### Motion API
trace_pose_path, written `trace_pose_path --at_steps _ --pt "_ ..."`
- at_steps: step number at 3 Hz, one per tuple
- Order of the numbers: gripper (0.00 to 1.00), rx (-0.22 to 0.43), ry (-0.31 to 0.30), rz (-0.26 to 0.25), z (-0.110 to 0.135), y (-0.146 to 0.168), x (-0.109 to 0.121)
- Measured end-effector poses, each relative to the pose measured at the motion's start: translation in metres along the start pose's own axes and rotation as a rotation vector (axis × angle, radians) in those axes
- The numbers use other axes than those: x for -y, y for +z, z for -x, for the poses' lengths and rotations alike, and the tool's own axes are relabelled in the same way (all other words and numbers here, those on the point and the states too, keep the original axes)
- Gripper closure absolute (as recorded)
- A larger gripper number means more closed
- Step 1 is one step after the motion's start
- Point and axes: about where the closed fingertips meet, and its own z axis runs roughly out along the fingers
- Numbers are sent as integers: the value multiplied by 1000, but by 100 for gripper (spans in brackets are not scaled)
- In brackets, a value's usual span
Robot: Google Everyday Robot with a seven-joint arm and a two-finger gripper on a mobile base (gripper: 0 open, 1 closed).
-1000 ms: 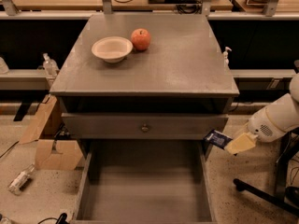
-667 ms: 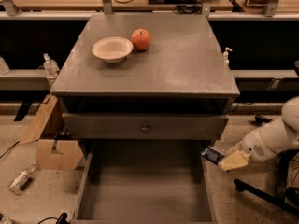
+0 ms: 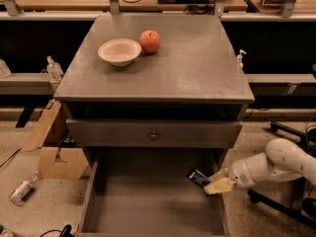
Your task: Place rxbar blueberry into middle drawer
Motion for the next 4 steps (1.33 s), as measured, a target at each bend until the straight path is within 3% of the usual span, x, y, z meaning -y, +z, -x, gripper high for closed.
trace_pose_path --at_steps 1,2,4 --pt "100 -12 -22 63 9 66 12" --pt "96 -70 4 32 11 123 25" --pt "50 -68 2 44 9 122 22"
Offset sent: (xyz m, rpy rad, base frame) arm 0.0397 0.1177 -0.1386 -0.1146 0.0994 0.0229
